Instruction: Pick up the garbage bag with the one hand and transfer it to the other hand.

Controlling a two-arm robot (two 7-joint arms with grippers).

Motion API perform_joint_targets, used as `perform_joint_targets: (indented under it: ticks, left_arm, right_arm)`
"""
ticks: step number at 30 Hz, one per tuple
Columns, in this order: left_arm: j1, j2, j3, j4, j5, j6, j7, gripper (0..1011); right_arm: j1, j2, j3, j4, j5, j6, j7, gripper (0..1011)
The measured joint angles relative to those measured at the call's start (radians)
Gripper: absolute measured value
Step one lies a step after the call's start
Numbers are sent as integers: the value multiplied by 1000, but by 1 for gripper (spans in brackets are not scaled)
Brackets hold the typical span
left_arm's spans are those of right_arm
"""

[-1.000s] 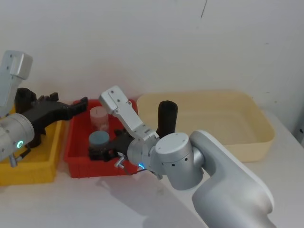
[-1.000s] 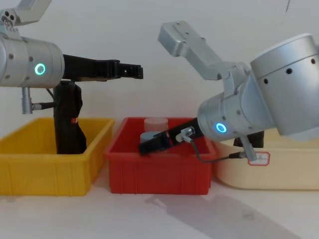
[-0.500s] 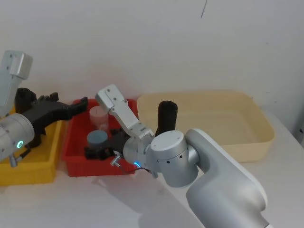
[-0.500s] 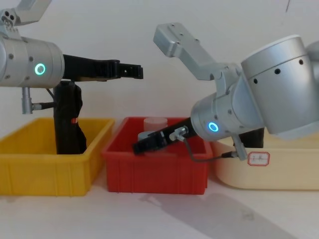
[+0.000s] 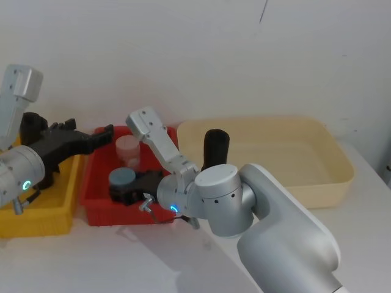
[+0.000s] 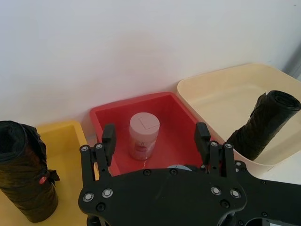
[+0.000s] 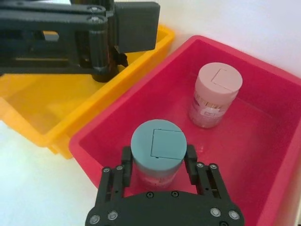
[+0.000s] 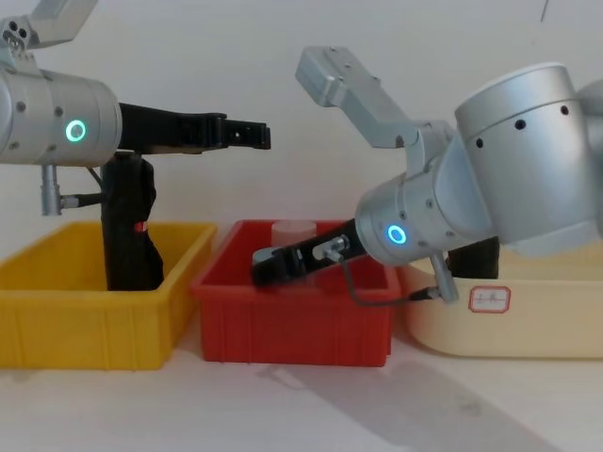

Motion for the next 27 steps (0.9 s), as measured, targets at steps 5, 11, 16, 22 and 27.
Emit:
perform_joint_targets:
  ticks: [5, 11, 16, 22, 27]
  left_arm:
    - [0, 0, 0, 0, 0, 0, 0, 1000]
    - [0, 0, 0, 0, 0, 0, 0, 1000]
    - [0, 0, 0, 0, 0, 0, 0, 1000]
    - [0, 0, 0, 0, 0, 0, 0, 1000]
    - [0, 0, 0, 0, 0, 0, 0, 1000]
  right_arm:
    - [0, -11, 18, 0, 15, 17, 5, 635]
    - [-2, -21, 37, -5, 26, 31, 8, 635]
    - [-8, -25, 55, -17, 32, 36, 6, 635]
    - [-20, -29, 86, -48, 39, 37, -9, 635]
    - [-30, -27, 118, -85, 44, 32, -26, 635]
